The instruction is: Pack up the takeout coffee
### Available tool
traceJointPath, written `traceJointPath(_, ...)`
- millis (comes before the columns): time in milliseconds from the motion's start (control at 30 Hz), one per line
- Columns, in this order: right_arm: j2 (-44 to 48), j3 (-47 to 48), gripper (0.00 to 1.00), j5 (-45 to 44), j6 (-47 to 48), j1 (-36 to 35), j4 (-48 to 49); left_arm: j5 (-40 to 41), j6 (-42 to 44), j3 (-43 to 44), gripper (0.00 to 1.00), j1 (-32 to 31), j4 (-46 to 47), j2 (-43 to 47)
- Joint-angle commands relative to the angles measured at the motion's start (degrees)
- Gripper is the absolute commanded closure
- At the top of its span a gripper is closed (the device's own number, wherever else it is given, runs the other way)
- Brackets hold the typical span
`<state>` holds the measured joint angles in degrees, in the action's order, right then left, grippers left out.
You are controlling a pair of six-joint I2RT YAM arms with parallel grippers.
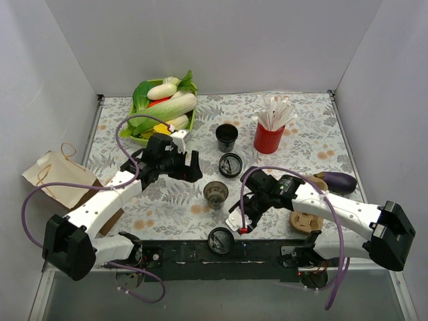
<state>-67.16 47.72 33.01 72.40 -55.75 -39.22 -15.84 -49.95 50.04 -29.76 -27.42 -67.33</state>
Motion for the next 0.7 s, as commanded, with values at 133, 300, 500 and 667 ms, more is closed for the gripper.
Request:
traceJointPath(133,-3.3,-7.8,0.52,0.7,15.0,-7.5,7.5,3.8,-6.7,5.4,0.13,1.5,3.4,-2.3)
traceJointPath(300,-4.7,-9.5,0.52,0.7,13.6,-11.5,11.2,4.1,-7.3,3.6,0.13,1.5,4.4,-0.9)
traceJointPath(500,-8.3,-9.9,0.53,-0.3,12.4,-14.0,15.4,3.6,-7.1,1.7,0.13,1.5,3.7,1.3)
traceJointPath(667,-13.4,-7.3,0.56,-0.3,15.4,-14.2,11.6,4.1,-6.3,2.1,0.13,1.7,2.7,2.3)
